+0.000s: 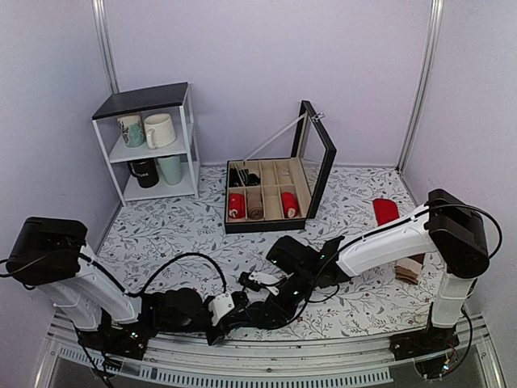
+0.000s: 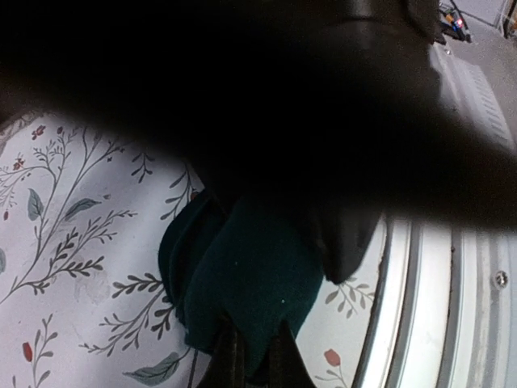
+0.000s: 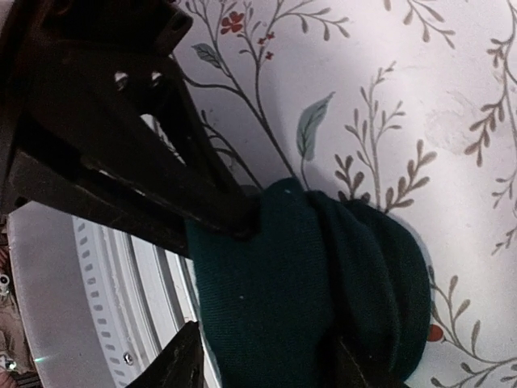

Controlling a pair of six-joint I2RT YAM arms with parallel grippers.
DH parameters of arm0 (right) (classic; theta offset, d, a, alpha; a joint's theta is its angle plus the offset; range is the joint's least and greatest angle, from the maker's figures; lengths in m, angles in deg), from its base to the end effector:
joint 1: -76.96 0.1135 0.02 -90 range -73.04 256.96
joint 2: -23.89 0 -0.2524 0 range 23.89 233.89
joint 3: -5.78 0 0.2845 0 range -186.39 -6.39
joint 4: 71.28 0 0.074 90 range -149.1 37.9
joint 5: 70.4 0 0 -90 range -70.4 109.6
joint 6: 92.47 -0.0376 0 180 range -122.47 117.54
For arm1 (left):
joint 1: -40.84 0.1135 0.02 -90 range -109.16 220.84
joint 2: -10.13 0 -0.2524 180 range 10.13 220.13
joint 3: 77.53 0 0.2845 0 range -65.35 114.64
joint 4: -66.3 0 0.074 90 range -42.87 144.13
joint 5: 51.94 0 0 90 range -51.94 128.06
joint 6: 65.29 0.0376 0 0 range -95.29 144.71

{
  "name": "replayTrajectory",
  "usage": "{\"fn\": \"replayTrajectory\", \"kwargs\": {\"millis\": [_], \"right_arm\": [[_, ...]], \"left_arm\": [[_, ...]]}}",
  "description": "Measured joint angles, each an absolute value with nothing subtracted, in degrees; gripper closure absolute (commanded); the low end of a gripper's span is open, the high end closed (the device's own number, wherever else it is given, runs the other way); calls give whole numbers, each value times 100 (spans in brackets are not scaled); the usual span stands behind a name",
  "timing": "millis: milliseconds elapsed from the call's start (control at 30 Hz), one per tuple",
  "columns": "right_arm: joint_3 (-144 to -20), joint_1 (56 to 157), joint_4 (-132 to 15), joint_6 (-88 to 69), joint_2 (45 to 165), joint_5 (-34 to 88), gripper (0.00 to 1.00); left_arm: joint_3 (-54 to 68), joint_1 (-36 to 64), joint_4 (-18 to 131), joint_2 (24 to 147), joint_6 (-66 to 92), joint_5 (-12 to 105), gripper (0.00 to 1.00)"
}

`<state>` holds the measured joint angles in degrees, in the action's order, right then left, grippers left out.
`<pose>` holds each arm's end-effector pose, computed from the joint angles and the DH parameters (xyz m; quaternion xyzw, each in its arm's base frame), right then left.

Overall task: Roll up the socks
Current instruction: Roll the sock at the center of the board.

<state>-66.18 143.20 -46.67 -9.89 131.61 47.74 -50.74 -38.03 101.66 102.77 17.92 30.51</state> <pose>0.1371 0.3555 0.0945 -0.5146 0.7864 0.3368 0.0576 0.0519 -0.2384 0.0496 0.4832 0.7197 -0.2947 0.4020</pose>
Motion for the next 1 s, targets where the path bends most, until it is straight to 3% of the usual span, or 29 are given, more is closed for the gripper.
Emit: {"fn": "replayTrajectory", "kwargs": {"millis": [533, 1000], "right_arm": [[-6061, 14176, -4656, -1362, 12106, 3522, 5], [-5534, 14176, -5146, -2195, 11732, 3695, 4]], "left_arm": [[-4910, -3803, 10445, 10699, 1224, 3186, 100], [-4248, -3768, 9707, 10854, 1003, 3632, 100]]}}
